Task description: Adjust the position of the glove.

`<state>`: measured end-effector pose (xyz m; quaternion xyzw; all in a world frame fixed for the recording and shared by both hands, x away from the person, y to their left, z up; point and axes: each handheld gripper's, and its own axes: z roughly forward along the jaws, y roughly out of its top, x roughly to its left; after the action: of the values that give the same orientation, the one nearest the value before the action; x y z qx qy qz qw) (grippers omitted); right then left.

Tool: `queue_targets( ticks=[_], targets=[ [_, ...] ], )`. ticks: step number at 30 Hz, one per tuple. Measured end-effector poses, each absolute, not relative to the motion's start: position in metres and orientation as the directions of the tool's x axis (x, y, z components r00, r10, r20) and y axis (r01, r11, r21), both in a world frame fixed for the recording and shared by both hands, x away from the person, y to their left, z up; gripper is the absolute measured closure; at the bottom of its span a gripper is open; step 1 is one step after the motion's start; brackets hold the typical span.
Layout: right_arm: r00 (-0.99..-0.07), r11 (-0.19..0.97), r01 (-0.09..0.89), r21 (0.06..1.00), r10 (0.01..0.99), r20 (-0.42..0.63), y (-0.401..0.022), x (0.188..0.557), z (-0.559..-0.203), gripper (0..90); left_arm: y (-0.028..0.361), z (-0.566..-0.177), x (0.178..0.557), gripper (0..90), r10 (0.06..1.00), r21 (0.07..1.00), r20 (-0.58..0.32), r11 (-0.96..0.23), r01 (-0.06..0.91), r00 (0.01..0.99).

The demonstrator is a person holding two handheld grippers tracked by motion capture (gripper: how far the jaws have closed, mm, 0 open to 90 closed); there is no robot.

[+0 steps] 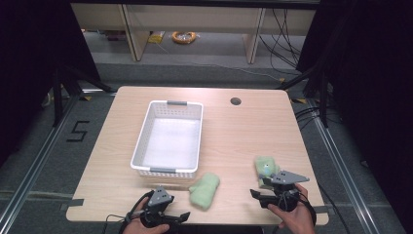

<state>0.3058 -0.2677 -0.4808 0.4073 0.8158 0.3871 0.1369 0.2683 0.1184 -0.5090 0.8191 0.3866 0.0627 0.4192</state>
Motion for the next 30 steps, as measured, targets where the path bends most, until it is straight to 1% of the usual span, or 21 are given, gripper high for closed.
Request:
queue_targets(
  ticks=[1,2,3,4,6,7,8,9,10,12,14,16,18,19,20,22,24,26,28,29,30],
  targets=[
    [-0.627,0.359,0.570,0.739,0.771,0.110,-0.265,0.305,-0.481,36.0,0.117,-0.508,0.268,19.5,0.685,0.737,-0.229,-0.342,0.583,0.691],
    [-0.655,0.394,0.535,0.747,0.752,0.073,-0.266,0.309,-0.479,36.7,0.116,-0.508,0.269,20.8,0.686,0.741,-0.234,-0.333,0.583,0.689],
    [-0.648,0.383,0.549,0.743,0.757,0.088,-0.263,0.308,-0.478,36.8,0.115,-0.507,0.268,20.8,0.690,0.747,-0.246,-0.312,0.587,0.680],
    [-0.654,0.391,0.544,0.743,0.752,0.083,-0.262,0.309,-0.477,36.9,0.116,-0.506,0.269,20.9,0.691,0.748,-0.221,-0.333,0.574,0.688],
    [-0.664,0.398,0.522,0.755,0.745,0.067,-0.258,0.312,-0.475,37.3,0.112,-0.507,0.268,21.7,0.695,0.753,-0.253,-0.295,0.588,0.673],
    [-0.667,0.400,0.517,0.757,0.742,0.063,-0.256,0.312,-0.474,37.4,0.114,-0.505,0.269,22.1,0.684,0.747,-0.245,-0.318,0.584,0.687],
    [-0.665,0.397,0.531,0.749,0.743,0.077,-0.254,0.312,-0.472,37.6,0.112,-0.505,0.269,22.3,0.685,0.759,-0.247,-0.302,0.576,0.685],
    [-0.679,0.410,0.510,0.756,0.732,0.060,-0.252,0.314,-0.472,37.7,0.111,-0.505,0.269,22.6,0.689,0.762,-0.247,-0.297,0.576,0.682],
    [-0.677,0.406,0.518,0.753,0.733,0.071,-0.250,0.314,-0.472,38.0,0.111,-0.504,0.269,23.2,0.686,0.761,-0.253,-0.295,0.578,0.682],
    [-0.689,0.409,0.510,0.757,0.720,0.076,-0.248,0.316,-0.472,38.3,0.111,-0.503,0.270,23.8,0.682,0.761,-0.236,-0.313,0.568,0.693],
    [-0.704,0.412,0.507,0.757,0.705,0.088,-0.240,0.318,-0.472,40.1,0.106,-0.503,0.271,26.4,0.684,0.771,-0.249,-0.288,0.568,0.686],
    [-0.718,0.430,0.500,0.752,0.691,0.082,-0.233,0.320,-0.470,41.8,0.103,-0.502,0.272,27.8,0.675,0.767,-0.233,-0.315,0.559,0.700],
    [-0.722,0.434,0.502,0.748,0.687,0.086,-0.229,0.322,-0.469,42.8,0.100,-0.503,0.273,29.6,0.674,0.773,-0.243,-0.299,0.559,0.697],
    [-0.746,0.455,0.473,0.754,0.662,0.068,-0.221,0.328,-0.468,45.0,0.096,-0.503,0.275,30.0,0.672,0.769,-0.231,-0.317,0.555,0.704],
    [-0.747,0.452,0.475,0.755,0.661,0.074,-0.216,0.330,-0.468,46.2,0.095,-0.502,0.276,30.8,0.666,0.764,-0.222,-0.334,0.552,0.712],
    [-0.752,0.462,0.479,0.747,0.655,0.078,-0.212,0.333,-0.467,47.4,0.092,-0.503,0.277,31.2,0.670,0.768,-0.219,-0.330,0.549,0.710],
    [-0.769,0.486,0.465,0.740,0.636,0.066,-0.197,0.341,-0.467,51.1,0.089,-0.504,0.279,31.5,0.665,0.763,-0.196,-0.357,0.538,0.720],
    [-0.783,0.508,0.451,0.734,0.619,0.052,-0.188,0.346,-0.467,53.2,0.085,-0.504,0.280,32.2,0.674,0.762,-0.210,-0.341,0.551,0.708],
    [-0.792,0.523,0.450,0.724,0.609,0.053,-0.181,0.351,-0.467,56.2,0.085,-0.504,0.283,33.3,0.672,0.768,-0.179,-0.361,0.529,0.719],
    [-0.798,0.533,0.450,0.717,0.600,0.056,-0.178,0.353,-0.468,57.2,0.084,-0.504,0.282,33.6,0.674,0.767,-0.189,-0.353,0.536,0.714],
    [-0.796,0.529,0.452,0.718,0.602,0.057,-0.174,0.355,-0.468,57.7,0.085,-0.503,0.284,34.0,0.666,0.763,-0.177,-0.373,0.528,0.725]
  ],
)
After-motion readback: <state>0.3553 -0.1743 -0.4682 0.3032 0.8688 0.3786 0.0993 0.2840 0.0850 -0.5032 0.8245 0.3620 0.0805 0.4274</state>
